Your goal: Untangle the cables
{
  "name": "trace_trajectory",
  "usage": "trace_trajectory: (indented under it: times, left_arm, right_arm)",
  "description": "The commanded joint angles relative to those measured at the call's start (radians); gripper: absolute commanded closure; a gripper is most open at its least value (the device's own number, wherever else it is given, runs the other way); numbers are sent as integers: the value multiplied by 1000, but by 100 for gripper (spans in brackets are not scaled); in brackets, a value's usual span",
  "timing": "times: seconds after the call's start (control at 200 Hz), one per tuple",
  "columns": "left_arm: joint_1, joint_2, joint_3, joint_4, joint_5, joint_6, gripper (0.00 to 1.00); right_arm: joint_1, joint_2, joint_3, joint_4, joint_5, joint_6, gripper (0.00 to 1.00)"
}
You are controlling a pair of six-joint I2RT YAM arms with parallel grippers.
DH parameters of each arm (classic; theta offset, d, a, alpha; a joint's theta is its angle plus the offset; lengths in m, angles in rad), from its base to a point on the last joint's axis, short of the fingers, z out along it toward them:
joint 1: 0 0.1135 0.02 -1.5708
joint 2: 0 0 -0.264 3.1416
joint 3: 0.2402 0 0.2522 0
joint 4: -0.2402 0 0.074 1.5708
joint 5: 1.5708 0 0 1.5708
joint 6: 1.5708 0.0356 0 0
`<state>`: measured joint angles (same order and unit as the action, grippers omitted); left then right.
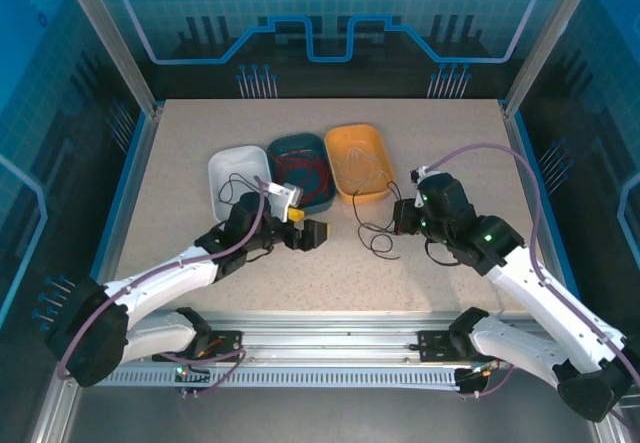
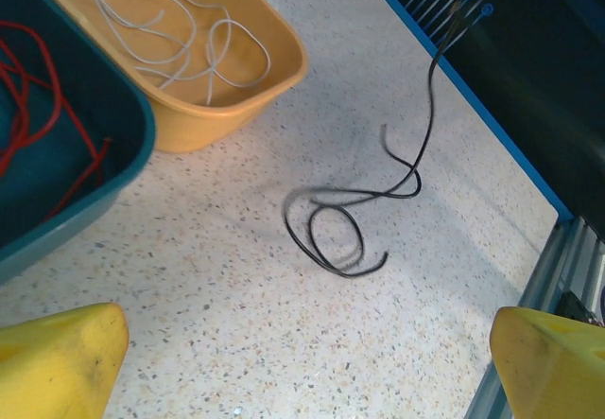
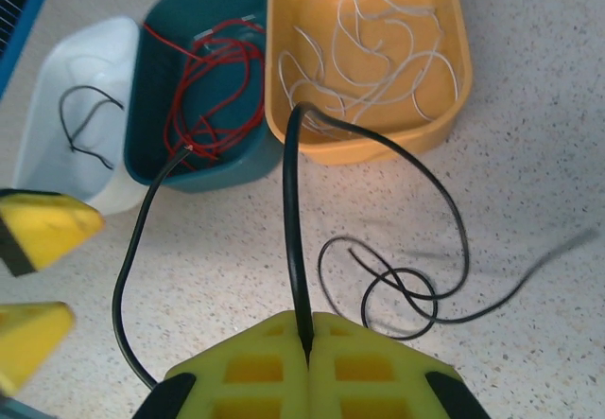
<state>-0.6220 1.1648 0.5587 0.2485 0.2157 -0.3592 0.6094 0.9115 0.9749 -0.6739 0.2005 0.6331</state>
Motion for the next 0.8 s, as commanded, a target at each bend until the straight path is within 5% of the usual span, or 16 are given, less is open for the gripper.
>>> trace_trajectory:
  times: [0.0,0.515,0.79]
  left_arm:
    - [-18,17,-18,93,25,25,1]
    - [-44,23,-11,148,14,57,1]
    - [-45,-27,-17,127,-29,59,1]
  right_arm:
    - [0,-34,44,-11,-10,15,100]
    - [-8,-50,194,-54,-36,-53,98]
    - [-5,56,343,-215,-69,-96,99]
